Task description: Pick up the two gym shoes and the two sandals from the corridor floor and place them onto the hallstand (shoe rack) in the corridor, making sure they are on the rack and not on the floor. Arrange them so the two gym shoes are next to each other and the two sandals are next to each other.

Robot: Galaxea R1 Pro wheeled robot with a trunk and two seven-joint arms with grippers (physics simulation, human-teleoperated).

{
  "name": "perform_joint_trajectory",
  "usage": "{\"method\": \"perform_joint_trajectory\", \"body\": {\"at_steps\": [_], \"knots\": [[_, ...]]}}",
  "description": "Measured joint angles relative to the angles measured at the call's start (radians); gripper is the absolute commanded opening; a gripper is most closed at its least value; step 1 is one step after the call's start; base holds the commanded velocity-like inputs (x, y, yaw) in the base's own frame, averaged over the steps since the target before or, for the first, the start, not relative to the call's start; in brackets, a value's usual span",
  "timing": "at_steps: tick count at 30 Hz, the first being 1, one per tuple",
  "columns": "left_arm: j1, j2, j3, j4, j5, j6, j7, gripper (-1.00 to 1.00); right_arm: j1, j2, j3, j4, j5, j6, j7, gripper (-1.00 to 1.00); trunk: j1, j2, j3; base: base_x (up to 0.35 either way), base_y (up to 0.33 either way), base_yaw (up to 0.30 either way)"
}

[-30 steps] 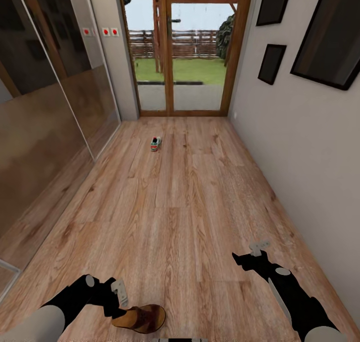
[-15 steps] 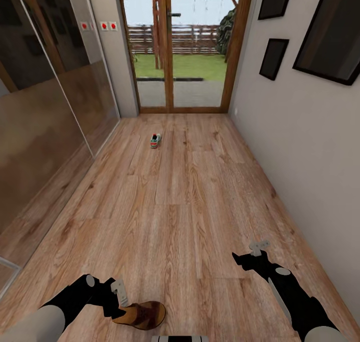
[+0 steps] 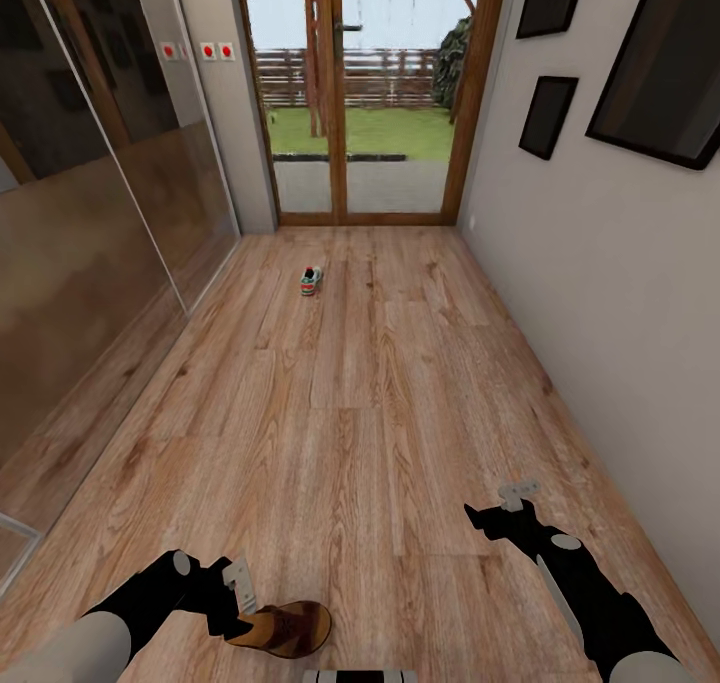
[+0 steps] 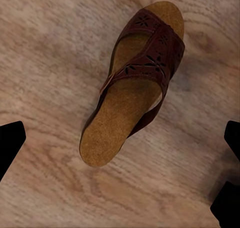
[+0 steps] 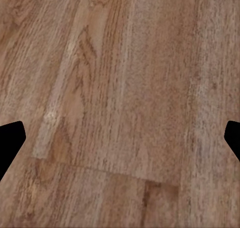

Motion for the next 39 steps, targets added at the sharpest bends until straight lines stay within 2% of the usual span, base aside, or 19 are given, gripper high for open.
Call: {"method": "perform_joint_trajectory", "body": {"at_steps": [39], "knots": [[0.001,-0.003,-0.001,-0.001,0.000,-0.002,0.002,1.00,0.000,0.001,0.000,-0.001,0.002,0.002,0.000,1.00,0.000,0.000,0.000,0.016,0.006,0.000]]}}
